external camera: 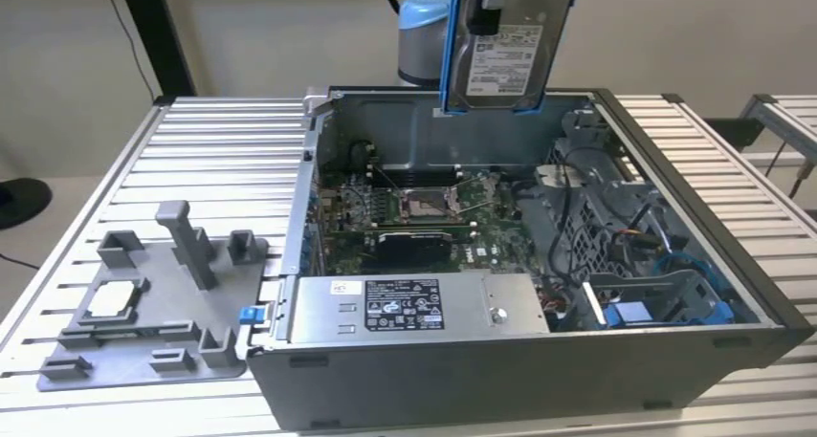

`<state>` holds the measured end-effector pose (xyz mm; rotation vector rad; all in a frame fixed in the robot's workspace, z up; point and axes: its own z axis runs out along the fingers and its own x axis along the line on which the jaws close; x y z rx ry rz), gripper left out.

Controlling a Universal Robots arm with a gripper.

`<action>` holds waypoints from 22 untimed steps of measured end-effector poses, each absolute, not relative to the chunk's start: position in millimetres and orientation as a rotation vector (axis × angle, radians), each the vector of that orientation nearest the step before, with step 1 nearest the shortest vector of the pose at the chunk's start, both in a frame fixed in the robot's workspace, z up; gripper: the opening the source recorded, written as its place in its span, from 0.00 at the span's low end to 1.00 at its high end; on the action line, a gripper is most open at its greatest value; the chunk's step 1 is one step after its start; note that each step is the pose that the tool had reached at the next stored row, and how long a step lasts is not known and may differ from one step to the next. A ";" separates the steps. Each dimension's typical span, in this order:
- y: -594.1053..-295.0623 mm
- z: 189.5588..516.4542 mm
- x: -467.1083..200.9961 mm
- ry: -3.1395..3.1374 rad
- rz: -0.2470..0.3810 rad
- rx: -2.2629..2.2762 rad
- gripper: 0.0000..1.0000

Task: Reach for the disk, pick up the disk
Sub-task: 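Pick up the disk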

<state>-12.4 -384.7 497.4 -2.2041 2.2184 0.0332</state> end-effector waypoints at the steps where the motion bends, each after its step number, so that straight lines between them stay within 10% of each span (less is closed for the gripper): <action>1: -384.7 497.4 -10.1 2.218 0.033 -2.204 0.00; 22: -384.6 497.4 45.6 2.218 0.033 -2.204 0.00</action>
